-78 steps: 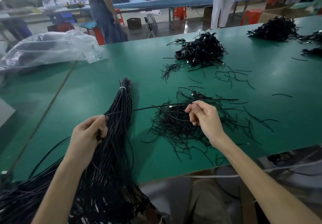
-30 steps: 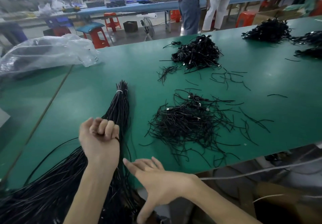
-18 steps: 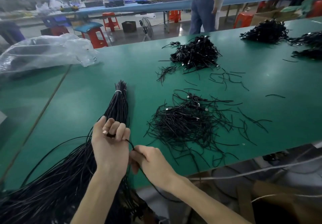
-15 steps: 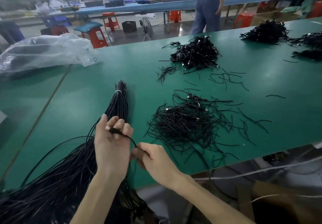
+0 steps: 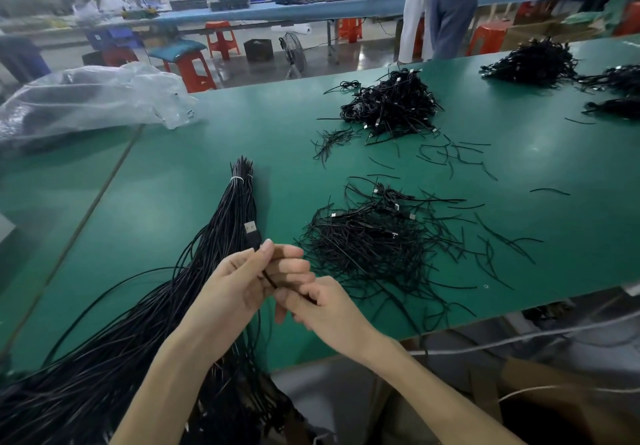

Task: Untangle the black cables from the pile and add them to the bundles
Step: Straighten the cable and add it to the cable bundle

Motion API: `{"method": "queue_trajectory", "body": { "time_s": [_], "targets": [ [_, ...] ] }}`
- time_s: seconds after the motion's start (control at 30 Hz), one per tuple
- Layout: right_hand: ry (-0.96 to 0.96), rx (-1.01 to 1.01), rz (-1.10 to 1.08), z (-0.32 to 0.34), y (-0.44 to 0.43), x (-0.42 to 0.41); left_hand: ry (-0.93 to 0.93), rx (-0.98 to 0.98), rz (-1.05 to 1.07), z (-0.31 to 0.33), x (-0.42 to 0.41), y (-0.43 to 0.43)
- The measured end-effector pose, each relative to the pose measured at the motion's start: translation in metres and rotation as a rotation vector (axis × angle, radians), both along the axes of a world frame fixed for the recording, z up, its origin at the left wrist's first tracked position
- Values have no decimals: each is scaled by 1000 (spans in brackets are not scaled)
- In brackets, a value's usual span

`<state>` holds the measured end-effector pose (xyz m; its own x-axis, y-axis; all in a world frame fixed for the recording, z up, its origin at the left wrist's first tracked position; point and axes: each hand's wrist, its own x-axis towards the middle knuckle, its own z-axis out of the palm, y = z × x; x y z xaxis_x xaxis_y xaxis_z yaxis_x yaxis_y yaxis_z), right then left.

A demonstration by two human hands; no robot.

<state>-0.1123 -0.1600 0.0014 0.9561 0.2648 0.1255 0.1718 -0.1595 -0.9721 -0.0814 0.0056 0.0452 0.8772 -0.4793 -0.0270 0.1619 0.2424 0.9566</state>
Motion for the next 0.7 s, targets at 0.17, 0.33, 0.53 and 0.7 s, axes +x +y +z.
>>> {"method": "queue_trajectory", "body": {
  "time_s": [0.17, 0.33, 0.53, 0.7],
  "targets": [
    [5, 9, 114, 2, -9, 2, -17, -16, -120, -10, 6, 4],
    [77, 42, 151, -1, -15, 4, 4, -116, -92, -15, 9, 5],
    [332, 53, 188, 3, -35, 13, -264, -52, -277, 7, -4, 25],
    [331, 76, 88, 26, -42, 22, -479, 704, -656, -1, -2, 23]
  ]
}}
